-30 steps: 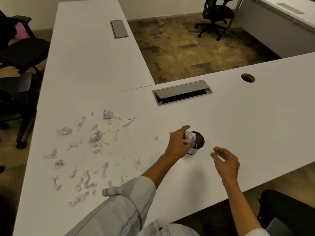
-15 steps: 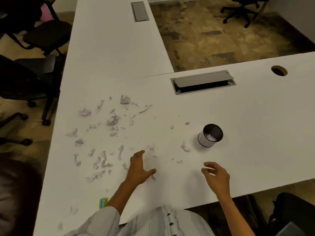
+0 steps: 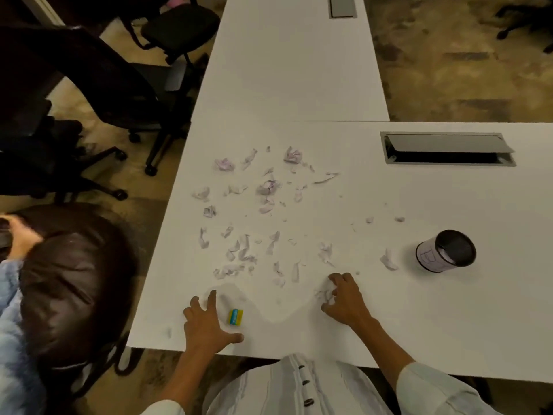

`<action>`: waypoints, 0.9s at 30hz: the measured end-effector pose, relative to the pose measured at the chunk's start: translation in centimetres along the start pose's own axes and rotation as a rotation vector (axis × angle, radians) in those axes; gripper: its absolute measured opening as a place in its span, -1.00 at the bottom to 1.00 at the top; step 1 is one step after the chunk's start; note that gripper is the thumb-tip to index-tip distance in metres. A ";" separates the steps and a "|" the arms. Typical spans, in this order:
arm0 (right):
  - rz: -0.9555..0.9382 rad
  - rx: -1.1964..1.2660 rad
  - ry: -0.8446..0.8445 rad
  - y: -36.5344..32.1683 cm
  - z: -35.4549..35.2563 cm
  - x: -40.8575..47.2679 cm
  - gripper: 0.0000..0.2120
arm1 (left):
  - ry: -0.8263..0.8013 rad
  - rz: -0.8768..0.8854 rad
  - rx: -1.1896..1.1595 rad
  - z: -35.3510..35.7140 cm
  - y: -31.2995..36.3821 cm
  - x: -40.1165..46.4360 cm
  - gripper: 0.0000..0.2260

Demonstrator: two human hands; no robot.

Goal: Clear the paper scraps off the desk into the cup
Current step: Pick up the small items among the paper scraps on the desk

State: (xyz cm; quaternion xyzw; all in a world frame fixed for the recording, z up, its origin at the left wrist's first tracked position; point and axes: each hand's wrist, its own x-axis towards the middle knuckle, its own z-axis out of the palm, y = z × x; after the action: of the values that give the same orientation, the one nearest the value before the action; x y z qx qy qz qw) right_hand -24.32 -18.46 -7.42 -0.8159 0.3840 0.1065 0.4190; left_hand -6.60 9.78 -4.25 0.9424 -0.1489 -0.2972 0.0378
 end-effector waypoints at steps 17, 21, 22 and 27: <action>-0.447 -0.535 -0.143 -8.0 9.3 1.1 -0.58 | -0.010 0.284 -0.221 3.2 1.7 1.3 -0.62; -0.458 -0.498 -0.096 -7.1 9.6 1.3 -0.68 | -0.018 0.325 -0.278 3.1 2.5 1.9 -0.64; -0.435 -0.438 -0.078 -6.9 9.4 1.3 -0.71 | -0.012 0.329 -0.301 2.9 2.8 2.1 -0.65; -0.173 0.135 0.142 -6.6 5.0 0.3 -0.92 | 0.053 0.379 -0.500 1.3 6.2 2.6 -0.67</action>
State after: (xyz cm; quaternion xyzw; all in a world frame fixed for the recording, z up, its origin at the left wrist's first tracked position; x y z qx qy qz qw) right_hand -18.65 -12.45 -6.66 -0.8213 0.3474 -0.0144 0.4524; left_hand -6.91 3.13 -5.78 0.8667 -0.2433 -0.2877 0.3268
